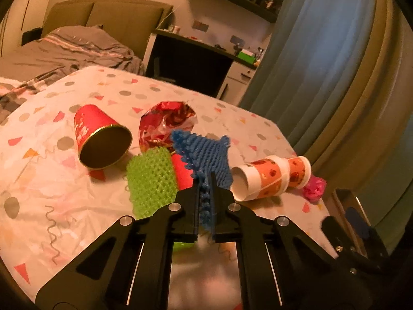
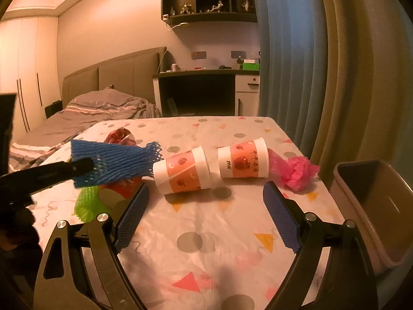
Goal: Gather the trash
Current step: 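Grasp the blue mesh sleeve with the left gripper, then grasp the white-and-orange paper cup with the right gripper while the left holds the blue mesh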
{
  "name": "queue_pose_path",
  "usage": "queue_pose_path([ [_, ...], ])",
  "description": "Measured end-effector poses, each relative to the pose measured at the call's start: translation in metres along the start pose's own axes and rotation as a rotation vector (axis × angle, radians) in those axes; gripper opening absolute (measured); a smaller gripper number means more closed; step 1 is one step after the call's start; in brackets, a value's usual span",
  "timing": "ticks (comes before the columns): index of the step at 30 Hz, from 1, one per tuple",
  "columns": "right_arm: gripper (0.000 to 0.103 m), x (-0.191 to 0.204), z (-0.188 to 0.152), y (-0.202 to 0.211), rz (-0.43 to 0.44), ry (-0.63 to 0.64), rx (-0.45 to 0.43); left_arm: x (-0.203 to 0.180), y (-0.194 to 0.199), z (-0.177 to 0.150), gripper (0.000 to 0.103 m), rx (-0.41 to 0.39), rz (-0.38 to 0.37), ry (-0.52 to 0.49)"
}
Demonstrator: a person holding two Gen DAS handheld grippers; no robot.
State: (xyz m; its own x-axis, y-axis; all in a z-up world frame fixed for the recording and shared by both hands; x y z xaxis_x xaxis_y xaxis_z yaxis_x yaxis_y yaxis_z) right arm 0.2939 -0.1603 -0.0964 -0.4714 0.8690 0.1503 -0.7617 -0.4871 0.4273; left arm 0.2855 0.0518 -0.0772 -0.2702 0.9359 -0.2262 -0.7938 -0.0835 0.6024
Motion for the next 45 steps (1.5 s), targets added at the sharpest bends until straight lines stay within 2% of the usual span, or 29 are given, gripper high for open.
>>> queue_pose_path([
  [10, 0.088, 0.005, 0.003, -0.036, 0.027, 0.016, 0.057, 0.004, 0.069, 0.027, 0.005, -0.185, -0.050, 0.054],
  [17, 0.090, 0.003, 0.005, -0.070, 0.022, 0.034, 0.129, 0.016, 0.093, 0.032, 0.005, -0.259, -0.011, 0.056],
  [25, 0.090, 0.006, 0.005, -0.100, 0.007, 0.087, 0.186, 0.029, 0.091, 0.032, 0.005, -0.244, -0.005, 0.068],
  [37, 0.089, 0.000, 0.001, -0.131, 0.018, 0.055, 0.284, 0.029, 0.086, 0.029, 0.005, -0.227, -0.015, 0.067],
  [40, 0.083, -0.001, 0.000, -0.131, 0.022, 0.050, 0.291, 0.029, 0.084, 0.028, 0.005, -0.221, -0.017, 0.064],
  [45, 0.081, -0.002, 0.000, -0.129, 0.033, 0.044, 0.285, 0.028, 0.084, 0.027, 0.005, -0.221, -0.016, 0.061],
])
Point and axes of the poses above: each gripper's, at about its wrist camera, not at the fingertips, and y roughly against the way its jaws point, x to its left, z to its top, the point moved 7 cm from there along -y, roughly the way its jaws point, and after that the axes turned 14 degrees about z, right-handed, at the moved point
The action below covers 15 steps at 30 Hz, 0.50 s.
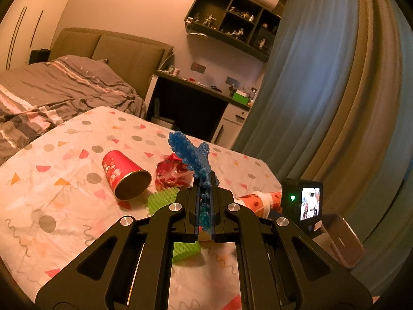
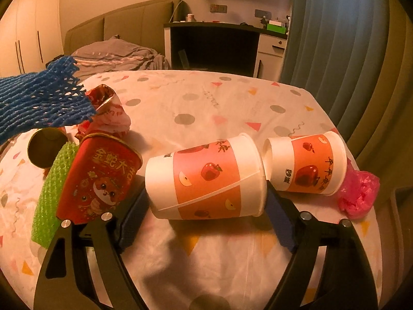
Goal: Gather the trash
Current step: 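Grasp the white-and-orange paper cup with the right gripper while the left holds the blue mesh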
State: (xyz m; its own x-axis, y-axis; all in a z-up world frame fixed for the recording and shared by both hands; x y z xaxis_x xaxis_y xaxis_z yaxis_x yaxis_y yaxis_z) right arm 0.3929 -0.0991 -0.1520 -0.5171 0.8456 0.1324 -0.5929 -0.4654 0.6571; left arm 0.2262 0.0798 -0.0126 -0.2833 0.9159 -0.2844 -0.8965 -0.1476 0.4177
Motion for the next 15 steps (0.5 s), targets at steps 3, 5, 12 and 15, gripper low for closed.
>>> queue_pose_path([
  [3, 0.081, 0.000, -0.003, 0.006, 0.007, -0.002, -0.014, 0.000, 0.000, 0.000, 0.005, 0.000, 0.000, 0.000],
  [5, 0.081, 0.001, -0.005, 0.011, 0.009, -0.005, -0.025, -0.001, 0.001, 0.000, 0.005, -0.001, 0.000, -0.001],
  [12, 0.081, 0.002, -0.013, 0.037, 0.043, -0.023, -0.067, -0.002, 0.004, 0.000, 0.005, -0.006, -0.006, -0.008],
  [15, 0.081, 0.003, -0.016, 0.052, 0.055, -0.024, -0.087, -0.005, 0.009, -0.002, 0.005, -0.008, -0.011, -0.011],
])
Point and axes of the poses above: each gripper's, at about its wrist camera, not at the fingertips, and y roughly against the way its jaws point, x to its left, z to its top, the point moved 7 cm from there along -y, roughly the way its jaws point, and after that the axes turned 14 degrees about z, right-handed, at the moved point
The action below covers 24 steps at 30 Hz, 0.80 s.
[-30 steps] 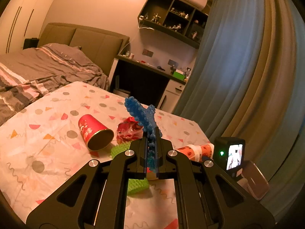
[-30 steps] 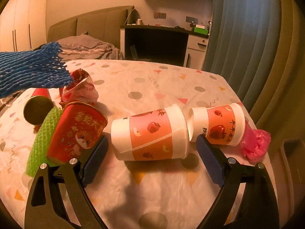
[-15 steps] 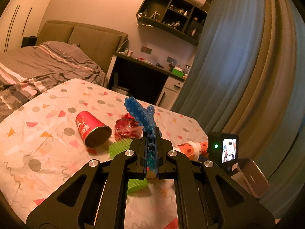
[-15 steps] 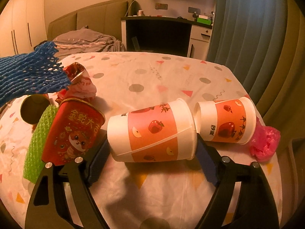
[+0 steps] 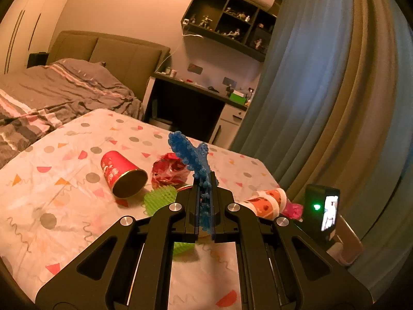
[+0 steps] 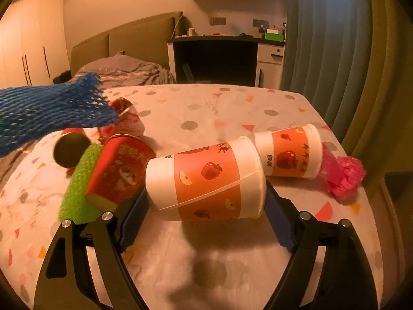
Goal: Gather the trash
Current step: 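Grasp the white-and-orange paper cup with the right gripper while the left holds the blue mesh, then carry the blue mesh and paper cup over the brown bin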
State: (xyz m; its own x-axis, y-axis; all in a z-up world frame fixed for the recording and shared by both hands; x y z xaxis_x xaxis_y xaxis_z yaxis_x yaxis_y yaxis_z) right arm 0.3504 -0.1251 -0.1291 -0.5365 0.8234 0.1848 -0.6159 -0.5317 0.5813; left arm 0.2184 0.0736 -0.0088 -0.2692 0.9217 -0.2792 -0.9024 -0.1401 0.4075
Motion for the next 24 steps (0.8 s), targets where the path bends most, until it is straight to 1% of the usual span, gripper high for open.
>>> queue_pose_path([
  [7, 0.081, 0.006, -0.003, 0.048, 0.024, 0.000, -0.071, -0.014, 0.016, -0.004, 0.005, -0.009, -0.018, -0.024],
  [12, 0.081, 0.004, -0.007, 0.084, 0.026, -0.004, -0.120, -0.030, 0.029, -0.008, 0.005, -0.015, -0.039, -0.043],
  [17, 0.081, -0.005, -0.017, 0.118, 0.015, -0.015, -0.162, -0.050, 0.041, -0.016, 0.005, -0.018, -0.064, -0.067],
  [24, 0.081, -0.023, -0.032, 0.154, -0.020, -0.032, -0.199, -0.082, 0.056, -0.029, 0.005, -0.016, -0.111, -0.109],
])
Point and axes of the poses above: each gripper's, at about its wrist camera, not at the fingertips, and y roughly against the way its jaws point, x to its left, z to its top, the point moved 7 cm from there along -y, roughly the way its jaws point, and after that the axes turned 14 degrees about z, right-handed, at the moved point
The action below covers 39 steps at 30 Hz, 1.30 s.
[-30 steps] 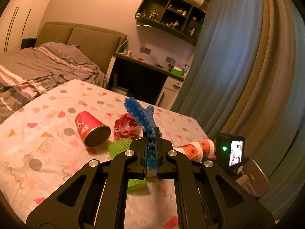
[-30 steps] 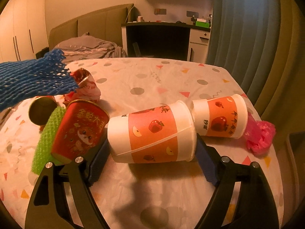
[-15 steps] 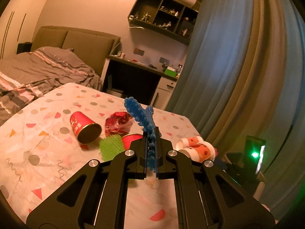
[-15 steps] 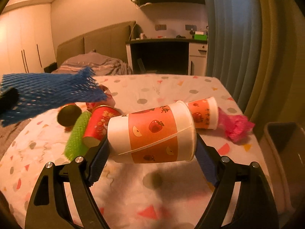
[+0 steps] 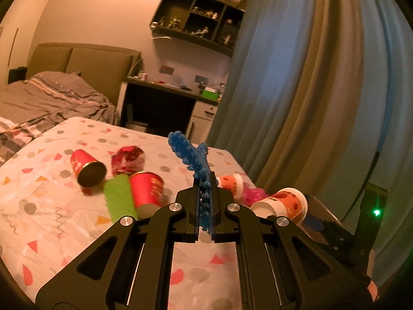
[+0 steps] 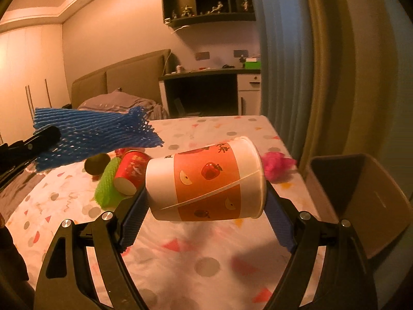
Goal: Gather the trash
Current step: 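Carry the blue mesh and paper cup over the brown bin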
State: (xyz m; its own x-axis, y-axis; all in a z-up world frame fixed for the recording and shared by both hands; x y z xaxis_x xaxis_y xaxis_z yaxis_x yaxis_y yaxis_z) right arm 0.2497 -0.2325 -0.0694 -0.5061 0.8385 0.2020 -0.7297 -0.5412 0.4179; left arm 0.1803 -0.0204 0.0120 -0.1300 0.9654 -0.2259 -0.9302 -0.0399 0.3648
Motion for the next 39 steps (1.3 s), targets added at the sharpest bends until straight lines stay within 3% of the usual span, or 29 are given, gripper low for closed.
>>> queue_pose_path([
  [20, 0.081, -0.078, -0.010, 0.071, -0.151, -0.078, -0.097, -0.119, -0.009, -0.028, 0.005, 0.027, -0.146, -0.154],
  [39, 0.081, -0.171, -0.016, 0.127, -0.329, -0.179, -0.181, -0.247, -0.045, -0.066, 0.005, 0.074, -0.332, -0.284],
])
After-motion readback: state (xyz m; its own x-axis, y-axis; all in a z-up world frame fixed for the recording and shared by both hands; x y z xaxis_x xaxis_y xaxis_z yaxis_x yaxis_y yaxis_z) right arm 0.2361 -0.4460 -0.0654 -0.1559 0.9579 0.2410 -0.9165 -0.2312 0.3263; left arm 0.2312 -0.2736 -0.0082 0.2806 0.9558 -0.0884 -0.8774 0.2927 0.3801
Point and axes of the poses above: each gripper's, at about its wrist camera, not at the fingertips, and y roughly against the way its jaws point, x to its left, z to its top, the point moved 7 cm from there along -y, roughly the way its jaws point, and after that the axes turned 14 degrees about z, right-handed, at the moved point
